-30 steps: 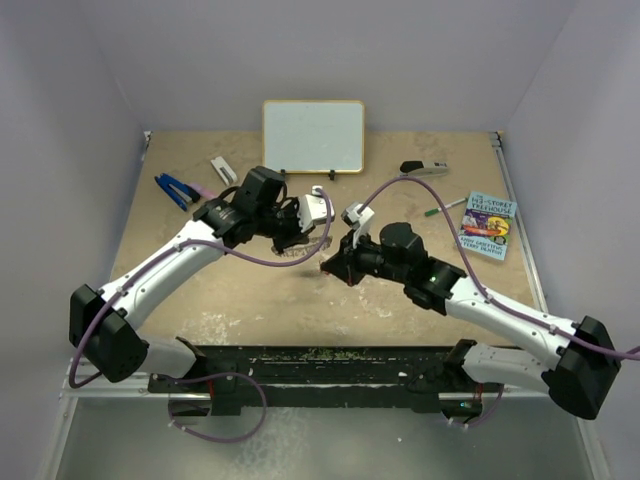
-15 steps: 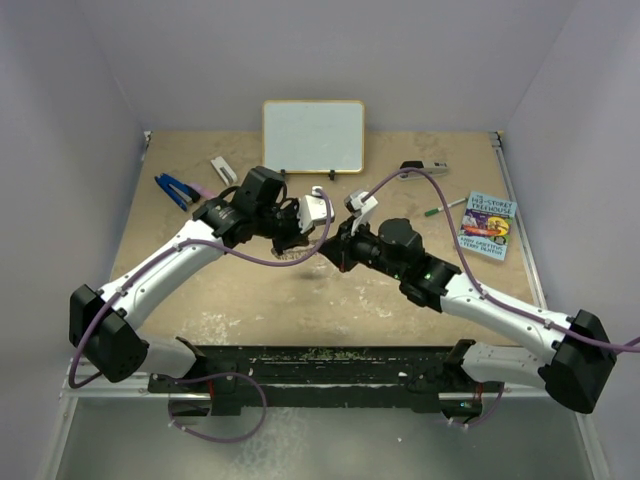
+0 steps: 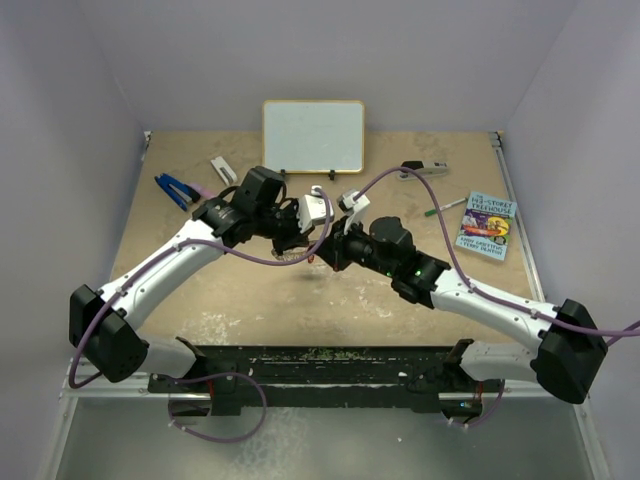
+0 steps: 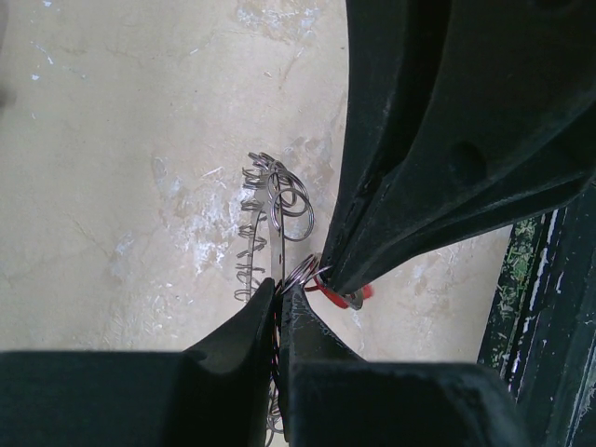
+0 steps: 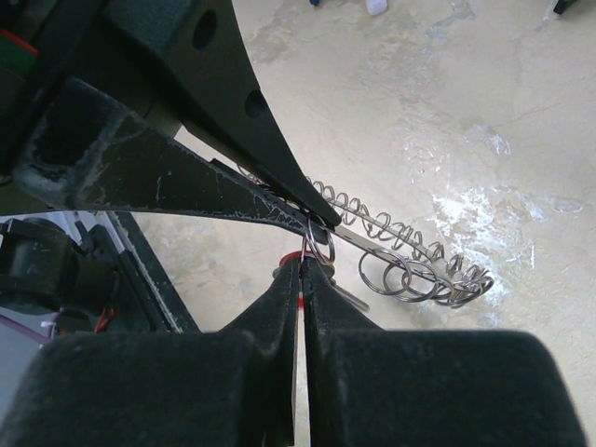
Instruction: Put the keys on the keyring
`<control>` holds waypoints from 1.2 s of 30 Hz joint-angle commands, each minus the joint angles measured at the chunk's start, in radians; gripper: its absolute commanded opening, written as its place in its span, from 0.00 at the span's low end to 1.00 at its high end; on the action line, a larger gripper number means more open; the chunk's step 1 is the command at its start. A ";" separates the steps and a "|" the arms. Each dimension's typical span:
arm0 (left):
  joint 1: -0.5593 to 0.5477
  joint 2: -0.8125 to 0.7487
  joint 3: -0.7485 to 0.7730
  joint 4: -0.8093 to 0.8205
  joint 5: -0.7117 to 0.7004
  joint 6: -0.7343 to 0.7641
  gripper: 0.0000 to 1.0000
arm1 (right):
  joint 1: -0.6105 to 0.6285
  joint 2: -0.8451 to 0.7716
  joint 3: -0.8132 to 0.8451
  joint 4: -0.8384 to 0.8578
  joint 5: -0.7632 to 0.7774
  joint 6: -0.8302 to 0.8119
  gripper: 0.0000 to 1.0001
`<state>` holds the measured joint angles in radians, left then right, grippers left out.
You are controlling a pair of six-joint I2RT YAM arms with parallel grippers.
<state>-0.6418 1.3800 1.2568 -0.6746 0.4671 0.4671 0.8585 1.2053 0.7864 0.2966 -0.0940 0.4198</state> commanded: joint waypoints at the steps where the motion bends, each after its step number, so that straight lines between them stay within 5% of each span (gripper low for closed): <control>1: -0.007 -0.037 0.042 0.031 0.043 -0.012 0.03 | 0.004 -0.015 0.064 0.062 0.022 0.017 0.00; 36: -0.007 -0.048 0.061 0.033 0.002 -0.023 0.03 | 0.004 -0.067 0.008 0.009 0.092 0.073 0.00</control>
<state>-0.6430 1.3754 1.2663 -0.6750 0.4652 0.4618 0.8593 1.1522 0.7959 0.2813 -0.0181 0.4789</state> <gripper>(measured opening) 0.048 0.004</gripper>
